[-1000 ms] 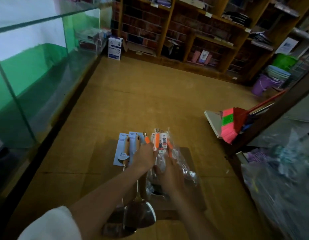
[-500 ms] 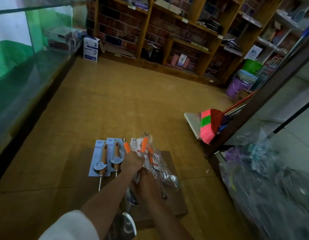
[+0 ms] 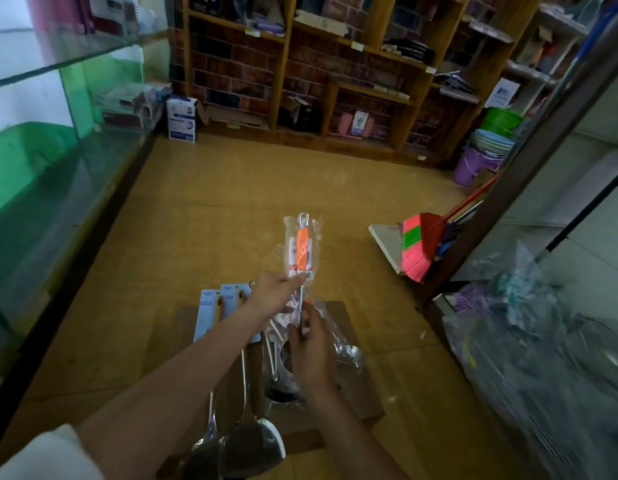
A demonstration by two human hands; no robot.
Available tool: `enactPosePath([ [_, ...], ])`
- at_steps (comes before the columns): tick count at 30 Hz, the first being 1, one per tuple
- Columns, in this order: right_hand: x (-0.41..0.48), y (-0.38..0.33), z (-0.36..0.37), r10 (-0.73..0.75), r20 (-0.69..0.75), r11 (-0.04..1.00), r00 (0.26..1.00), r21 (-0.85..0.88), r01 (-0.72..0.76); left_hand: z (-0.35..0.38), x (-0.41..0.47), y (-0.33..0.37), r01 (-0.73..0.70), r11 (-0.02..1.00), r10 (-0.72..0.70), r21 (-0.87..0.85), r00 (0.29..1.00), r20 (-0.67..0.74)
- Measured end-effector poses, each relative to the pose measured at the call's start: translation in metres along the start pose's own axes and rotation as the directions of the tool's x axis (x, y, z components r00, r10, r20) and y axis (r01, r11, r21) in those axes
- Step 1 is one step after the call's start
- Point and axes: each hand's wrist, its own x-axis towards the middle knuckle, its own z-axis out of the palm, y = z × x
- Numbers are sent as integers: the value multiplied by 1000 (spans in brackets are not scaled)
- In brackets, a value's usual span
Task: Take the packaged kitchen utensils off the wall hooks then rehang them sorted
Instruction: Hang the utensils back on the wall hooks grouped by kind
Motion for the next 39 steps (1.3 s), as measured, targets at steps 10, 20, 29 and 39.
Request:
enactPosePath([
  [10,-25,-13,-142,-65,-225,995,972,-92,45,88,-80,134,-213,976,218,-51,971,99],
  [20,-114,8,-377,-119,-547,987,829,-153,40,273,-229,238,-365,917,399,-162,848,349],
  [29,-267,44,-621,-141,-771,945,621,-292,-148,472,-430,310,-333,878,478,-343,614,628],
  [39,-462,67,-815,-186,-924,895,333,-299,-330,630,-666,346,-254,843,533,-474,274,801],
])
